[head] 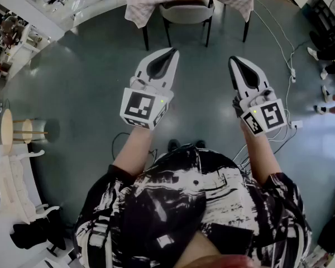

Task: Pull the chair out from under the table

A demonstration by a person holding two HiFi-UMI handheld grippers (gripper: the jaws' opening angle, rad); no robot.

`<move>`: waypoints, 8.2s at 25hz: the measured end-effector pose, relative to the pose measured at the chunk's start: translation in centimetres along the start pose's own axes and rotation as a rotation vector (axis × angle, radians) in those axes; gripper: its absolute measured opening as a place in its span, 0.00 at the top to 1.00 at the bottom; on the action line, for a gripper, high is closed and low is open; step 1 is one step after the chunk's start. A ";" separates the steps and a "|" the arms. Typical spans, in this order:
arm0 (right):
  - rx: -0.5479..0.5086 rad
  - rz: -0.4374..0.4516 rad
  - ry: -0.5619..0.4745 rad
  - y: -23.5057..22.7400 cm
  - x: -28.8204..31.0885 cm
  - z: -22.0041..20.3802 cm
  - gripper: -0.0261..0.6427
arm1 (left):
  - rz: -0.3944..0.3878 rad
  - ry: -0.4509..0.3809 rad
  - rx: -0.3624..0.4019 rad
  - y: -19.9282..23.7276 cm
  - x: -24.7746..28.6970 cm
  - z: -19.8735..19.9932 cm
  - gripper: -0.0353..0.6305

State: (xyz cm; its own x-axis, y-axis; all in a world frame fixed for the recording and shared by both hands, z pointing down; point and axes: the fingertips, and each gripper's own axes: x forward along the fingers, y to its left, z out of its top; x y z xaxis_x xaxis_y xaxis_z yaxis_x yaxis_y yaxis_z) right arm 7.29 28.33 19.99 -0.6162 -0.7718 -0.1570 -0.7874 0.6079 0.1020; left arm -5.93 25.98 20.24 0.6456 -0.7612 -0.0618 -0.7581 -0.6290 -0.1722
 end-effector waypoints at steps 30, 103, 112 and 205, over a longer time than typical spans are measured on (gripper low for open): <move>0.072 0.040 -0.218 -0.3 -0.7 3.2 0.12 | -0.162 -0.113 -0.053 -1.4 -0.1 1.8 0.14; 0.036 0.121 -0.056 -27.6 25.8 -9.3 0.11 | -0.168 -0.029 0.009 20.3 31.6 -6.8 0.11; -0.001 0.114 -0.014 -32.5 36.7 -12.3 0.11 | -0.212 -0.053 -0.014 29.4 40.1 -10.3 0.11; -0.888 0.984 1.115 -37.3 52.3 -70.3 0.81 | -0.843 1.099 0.816 31.4 57.9 -67.9 0.81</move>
State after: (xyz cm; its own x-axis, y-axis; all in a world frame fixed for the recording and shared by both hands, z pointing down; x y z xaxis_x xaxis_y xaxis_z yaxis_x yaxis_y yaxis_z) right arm 3.30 -47.84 77.08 -0.2448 -0.1853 0.9517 0.3279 0.9079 0.2611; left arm 1.35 -48.56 77.99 0.1844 -0.2239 0.9570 0.2435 -0.9329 -0.2652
